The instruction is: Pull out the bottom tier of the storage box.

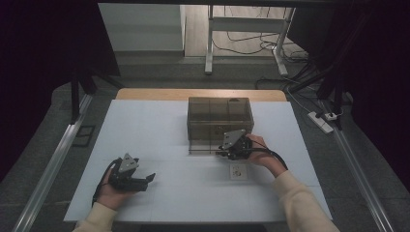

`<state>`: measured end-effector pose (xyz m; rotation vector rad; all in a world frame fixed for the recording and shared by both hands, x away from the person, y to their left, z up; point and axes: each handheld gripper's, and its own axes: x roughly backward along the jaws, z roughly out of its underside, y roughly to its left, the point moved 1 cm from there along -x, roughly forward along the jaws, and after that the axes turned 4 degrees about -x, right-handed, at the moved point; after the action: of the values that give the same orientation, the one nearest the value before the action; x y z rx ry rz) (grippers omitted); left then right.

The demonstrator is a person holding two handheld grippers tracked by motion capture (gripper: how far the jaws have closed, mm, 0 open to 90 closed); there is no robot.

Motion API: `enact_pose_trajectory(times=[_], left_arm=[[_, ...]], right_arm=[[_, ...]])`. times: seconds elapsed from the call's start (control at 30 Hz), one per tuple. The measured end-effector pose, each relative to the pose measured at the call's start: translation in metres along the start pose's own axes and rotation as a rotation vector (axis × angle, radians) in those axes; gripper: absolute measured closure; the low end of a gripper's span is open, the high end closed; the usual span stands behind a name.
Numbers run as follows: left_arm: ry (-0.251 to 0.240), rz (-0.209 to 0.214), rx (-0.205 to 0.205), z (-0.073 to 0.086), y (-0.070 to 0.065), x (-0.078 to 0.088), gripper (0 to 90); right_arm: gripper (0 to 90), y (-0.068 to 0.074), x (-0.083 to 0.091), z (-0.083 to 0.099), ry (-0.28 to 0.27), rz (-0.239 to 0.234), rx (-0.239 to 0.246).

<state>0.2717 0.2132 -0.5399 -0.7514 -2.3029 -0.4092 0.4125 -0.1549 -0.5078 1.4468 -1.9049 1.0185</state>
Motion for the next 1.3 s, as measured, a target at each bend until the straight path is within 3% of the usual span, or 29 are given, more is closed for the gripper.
enact_pose_trajectory(times=[0.37,1.3], left_arm=[[-0.002,-0.001,0.005,0.0002,0.0007,0.0002,14.8],[-0.001,0.000,0.002,0.0006,0.0009,0.0005,14.8]], right_arm=[[72.5,0.0016,-0.0062,-0.0004,0.014,0.000,0.001],[75.1,0.0052,-0.0002,-0.0009,-0.001,-0.089,0.014]])
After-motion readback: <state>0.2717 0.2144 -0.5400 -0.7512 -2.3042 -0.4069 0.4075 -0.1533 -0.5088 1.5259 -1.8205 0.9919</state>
